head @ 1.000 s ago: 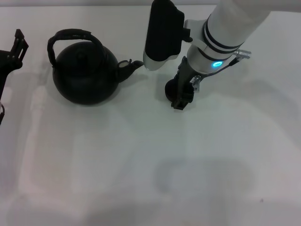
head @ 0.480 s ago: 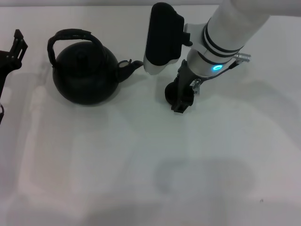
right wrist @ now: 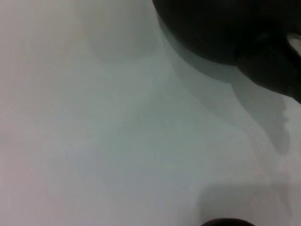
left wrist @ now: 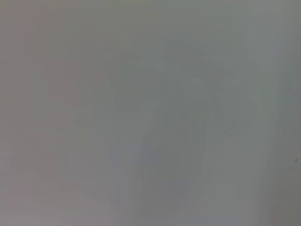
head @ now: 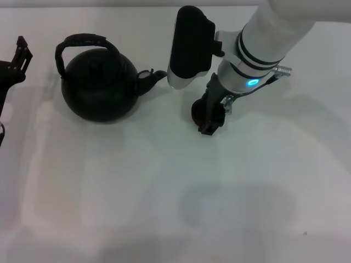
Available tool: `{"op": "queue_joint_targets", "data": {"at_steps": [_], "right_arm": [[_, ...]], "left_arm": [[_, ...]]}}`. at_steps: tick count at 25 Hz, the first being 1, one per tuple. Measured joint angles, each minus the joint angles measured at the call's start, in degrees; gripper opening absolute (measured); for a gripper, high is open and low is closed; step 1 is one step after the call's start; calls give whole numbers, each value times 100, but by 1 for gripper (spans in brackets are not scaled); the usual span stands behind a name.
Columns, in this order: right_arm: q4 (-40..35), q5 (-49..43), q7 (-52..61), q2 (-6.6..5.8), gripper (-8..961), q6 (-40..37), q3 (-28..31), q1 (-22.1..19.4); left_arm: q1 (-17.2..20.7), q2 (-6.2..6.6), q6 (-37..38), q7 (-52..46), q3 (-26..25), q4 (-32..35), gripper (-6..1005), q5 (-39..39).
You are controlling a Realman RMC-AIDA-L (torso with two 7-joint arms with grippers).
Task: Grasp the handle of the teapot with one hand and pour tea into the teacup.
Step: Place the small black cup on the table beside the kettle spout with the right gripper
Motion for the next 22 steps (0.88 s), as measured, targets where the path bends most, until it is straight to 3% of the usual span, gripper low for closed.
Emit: {"op": "queue_joint_targets", "data": {"at_steps": [11, 22], "right_arm": [[-115, 26, 0, 0, 811, 2, 130, -91], [-421, 16, -242, -22, 843, 58, 981, -571]], "left_arm": [[6, 0, -3, 0, 20, 0, 815, 0], [42, -17, 34, 34, -23, -9, 815, -55]]}}
